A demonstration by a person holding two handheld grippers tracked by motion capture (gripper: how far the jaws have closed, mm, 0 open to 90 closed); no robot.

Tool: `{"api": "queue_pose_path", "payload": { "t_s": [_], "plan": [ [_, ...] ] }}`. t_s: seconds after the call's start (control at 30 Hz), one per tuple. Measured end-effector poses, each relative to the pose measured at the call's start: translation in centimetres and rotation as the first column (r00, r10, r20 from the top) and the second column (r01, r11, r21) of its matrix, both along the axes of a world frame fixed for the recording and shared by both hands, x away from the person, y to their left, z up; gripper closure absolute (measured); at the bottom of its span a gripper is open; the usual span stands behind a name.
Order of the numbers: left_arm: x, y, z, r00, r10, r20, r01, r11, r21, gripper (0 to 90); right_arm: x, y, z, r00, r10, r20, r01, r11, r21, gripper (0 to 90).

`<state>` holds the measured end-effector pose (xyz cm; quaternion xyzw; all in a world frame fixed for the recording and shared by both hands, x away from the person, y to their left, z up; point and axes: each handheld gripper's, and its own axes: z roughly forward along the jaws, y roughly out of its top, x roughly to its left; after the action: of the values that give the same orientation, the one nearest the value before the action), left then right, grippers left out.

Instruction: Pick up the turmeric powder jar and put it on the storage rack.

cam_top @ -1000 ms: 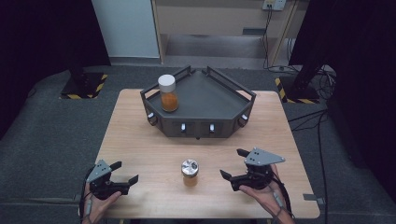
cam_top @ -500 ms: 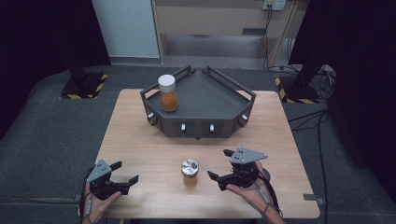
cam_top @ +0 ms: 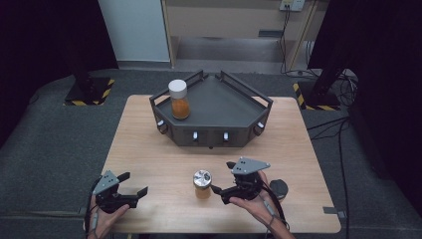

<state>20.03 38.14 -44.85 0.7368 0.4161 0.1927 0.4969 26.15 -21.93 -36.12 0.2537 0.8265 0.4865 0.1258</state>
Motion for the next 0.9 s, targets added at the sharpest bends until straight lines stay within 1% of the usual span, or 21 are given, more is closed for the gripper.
{"api": "queue_pose_path", "payload": {
  "t_s": [0.3, 0.33, 0.47, 0.53, 0.67, 0.9],
  "plan": [
    [0.0, 0.0, 0.0, 1.0000, 0.001, 0.000, -0.001, 1.0000, 0.000, 4.7, 0.5, 1.6, -0.7, 0.9997, 0.016, -0.016, -0.016, 1.000, 0.000, 9.5],
    [0.0, 0.0, 0.0, 1.0000, 0.000, 0.000, 0.000, 1.0000, 0.000, 4.7, 0.5, 1.8, -0.8, 0.9998, 0.015, -0.012, -0.015, 1.000, 0.001, 10.0],
    [0.1, -0.1, 0.0, 1.0000, -0.006, -0.002, 0.006, 1.0000, 0.006, 4.7, 0.5, 2.7, -0.9, 0.9999, 0.016, -0.004, -0.016, 1.000, -0.017, 11.0],
    [0.1, -0.1, 0.1, 1.0000, -0.007, -0.002, 0.007, 0.9999, 0.007, 4.7, 0.6, 2.9, -1.1, 0.9998, 0.015, -0.010, -0.015, 1.000, -0.014, 11.2],
    [0.1, 0.0, 0.0, 1.0000, -0.005, -0.002, 0.005, 1.0000, 0.004, 4.7, 1.0, 3.6, -1.5, 0.9996, 0.018, -0.023, -0.019, 1.000, -0.022, 11.8],
    [0.1, -0.1, 0.0, 1.0000, -0.006, -0.002, 0.006, 1.0000, 0.005, 4.7, 1.4, 4.7, -2.2, 0.9997, 0.016, -0.021, -0.017, 0.999, -0.029, 14.5]
  ]
}}
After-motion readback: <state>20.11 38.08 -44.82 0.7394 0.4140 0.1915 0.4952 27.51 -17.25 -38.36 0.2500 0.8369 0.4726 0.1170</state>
